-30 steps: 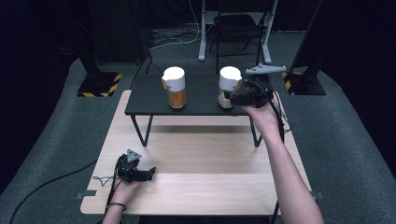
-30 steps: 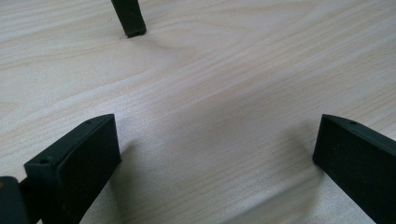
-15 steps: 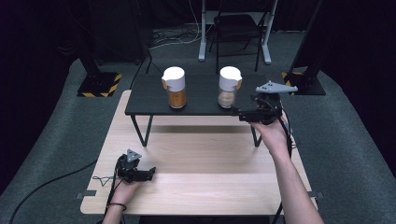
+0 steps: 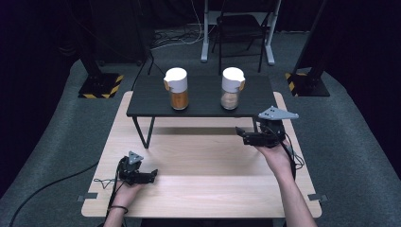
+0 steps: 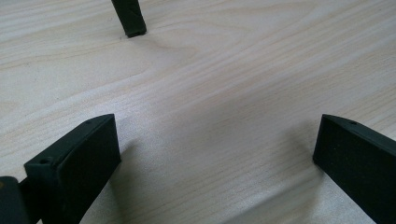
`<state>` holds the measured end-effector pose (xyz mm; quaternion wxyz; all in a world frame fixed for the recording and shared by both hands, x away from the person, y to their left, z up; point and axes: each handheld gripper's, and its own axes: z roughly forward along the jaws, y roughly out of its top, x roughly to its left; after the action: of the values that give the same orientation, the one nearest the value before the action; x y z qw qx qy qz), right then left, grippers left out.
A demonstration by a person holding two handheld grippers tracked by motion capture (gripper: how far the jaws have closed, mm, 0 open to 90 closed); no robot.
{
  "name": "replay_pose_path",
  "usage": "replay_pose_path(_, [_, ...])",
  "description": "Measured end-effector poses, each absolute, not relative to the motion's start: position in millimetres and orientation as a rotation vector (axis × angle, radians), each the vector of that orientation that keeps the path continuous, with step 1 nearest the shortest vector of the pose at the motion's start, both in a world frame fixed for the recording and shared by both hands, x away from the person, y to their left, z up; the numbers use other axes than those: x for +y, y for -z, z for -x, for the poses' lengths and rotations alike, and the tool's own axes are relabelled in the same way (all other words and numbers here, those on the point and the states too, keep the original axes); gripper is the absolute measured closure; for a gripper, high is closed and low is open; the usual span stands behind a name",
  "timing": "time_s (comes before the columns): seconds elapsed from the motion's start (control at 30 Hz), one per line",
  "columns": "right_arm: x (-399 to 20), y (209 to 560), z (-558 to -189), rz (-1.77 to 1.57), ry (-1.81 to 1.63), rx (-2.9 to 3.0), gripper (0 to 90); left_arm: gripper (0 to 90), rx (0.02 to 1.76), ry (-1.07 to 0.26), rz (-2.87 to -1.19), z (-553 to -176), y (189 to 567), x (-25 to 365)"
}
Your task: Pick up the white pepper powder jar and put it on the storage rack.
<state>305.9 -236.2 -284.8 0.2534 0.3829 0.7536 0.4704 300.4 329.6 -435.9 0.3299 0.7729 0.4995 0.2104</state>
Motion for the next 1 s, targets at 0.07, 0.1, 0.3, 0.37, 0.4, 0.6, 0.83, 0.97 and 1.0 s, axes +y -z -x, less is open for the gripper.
replay_pose_path(0.07, [-238,290,-304,-1.040,-1.282,2.050,14.4,0.0,1.306,-0.550,-2.022,-300,436,330])
replay_pose_path(0.1, [-239,293,-303,-1.037,-1.282,2.051,14.4,0.0,1.306,-0.551,-2.022,-300,436,330])
replay_pose_path(0.3, [-240,309,-295,-1.031,-1.268,2.057,14.3,0.0,1.307,-0.551,-2.021,-300,436,330])
replay_pose_path(0.37, [-242,316,-294,-1.039,-1.273,2.060,14.2,0.0,1.307,-0.551,-2.021,-300,436,329])
replay_pose_path(0.4, [-243,320,-294,-1.045,-1.273,2.061,14.1,0.0,1.308,-0.551,-2.021,-300,436,329])
replay_pose_path(0.6, [-250,340,-289,-1.083,-1.294,2.059,14.0,0.0,1.310,-0.552,-2.017,-300,436,329])
replay_pose_path(0.83, [-255,358,-284,-1.114,-1.301,2.055,14.0,0.0,1.309,-0.552,-2.019,-299,436,329])
replay_pose_path(0.97, [-256,365,-281,-1.120,-1.286,2.049,13.9,0.0,1.309,-0.552,-2.019,-299,436,329])
replay_pose_path(1.0, [-257,367,-280,-1.123,-1.285,2.049,13.9,0.0,1.309,-0.552,-2.019,-299,436,329])
